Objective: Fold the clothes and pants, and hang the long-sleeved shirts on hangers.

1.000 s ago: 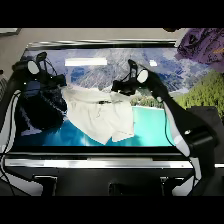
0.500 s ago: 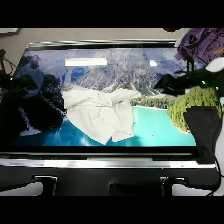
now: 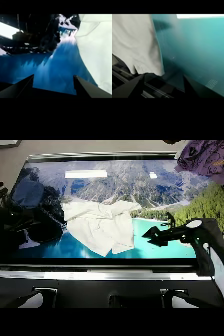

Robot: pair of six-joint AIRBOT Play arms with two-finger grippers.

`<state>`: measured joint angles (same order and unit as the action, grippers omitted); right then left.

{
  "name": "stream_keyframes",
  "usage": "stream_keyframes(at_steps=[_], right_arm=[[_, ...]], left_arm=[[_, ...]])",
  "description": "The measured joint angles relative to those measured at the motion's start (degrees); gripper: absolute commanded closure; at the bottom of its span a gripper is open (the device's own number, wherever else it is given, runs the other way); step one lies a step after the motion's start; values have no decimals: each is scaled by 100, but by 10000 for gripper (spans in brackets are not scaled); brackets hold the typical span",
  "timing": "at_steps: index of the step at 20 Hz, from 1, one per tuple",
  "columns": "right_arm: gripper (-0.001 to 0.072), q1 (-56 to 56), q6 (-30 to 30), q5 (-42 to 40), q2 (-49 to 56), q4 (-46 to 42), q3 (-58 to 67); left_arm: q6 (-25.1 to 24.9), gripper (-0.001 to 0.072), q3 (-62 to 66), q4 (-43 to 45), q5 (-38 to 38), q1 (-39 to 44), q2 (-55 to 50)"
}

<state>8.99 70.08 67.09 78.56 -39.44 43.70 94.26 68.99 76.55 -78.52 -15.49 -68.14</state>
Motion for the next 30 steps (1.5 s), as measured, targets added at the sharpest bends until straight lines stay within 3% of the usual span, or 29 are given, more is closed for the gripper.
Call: stream_keyframes(at_steps=[4,7,8,9,10,14,19,23,30], right_arm=[[184,-693,-129,-719,107,391,-404],[374,-1093,-205,-1075,282,835,-494],[476,-1180,-232,-1169,332,938,-509],[623,-1257,-258,-1246,374,994,-522],[678,-1307,-262,-1307,400,1014,-533],[678,-1386,-267,-1370,319,1078,-435],[678,-1408,852,-1401,-87,-149,164],[678,-1408,1622,-1246,-330,-1078,756],[677,-1410,2107,-1012,-420,-1521,1145]], left_arm=[[2,146,-118,-7,48,-7,35],[4,146,-146,-9,55,-9,42],[44,146,-155,-11,44,-9,44],[76,146,-168,-11,20,-7,48],[107,147,-195,-24,9,-7,50],[-33,146,-730,-588,284,-66,52],[-833,147,-2378,-2380,1121,142,50],[-1191,147,-3174,-3235,1965,793,9],[-1351,163,-3467,-4164,3112,2098,-431]])
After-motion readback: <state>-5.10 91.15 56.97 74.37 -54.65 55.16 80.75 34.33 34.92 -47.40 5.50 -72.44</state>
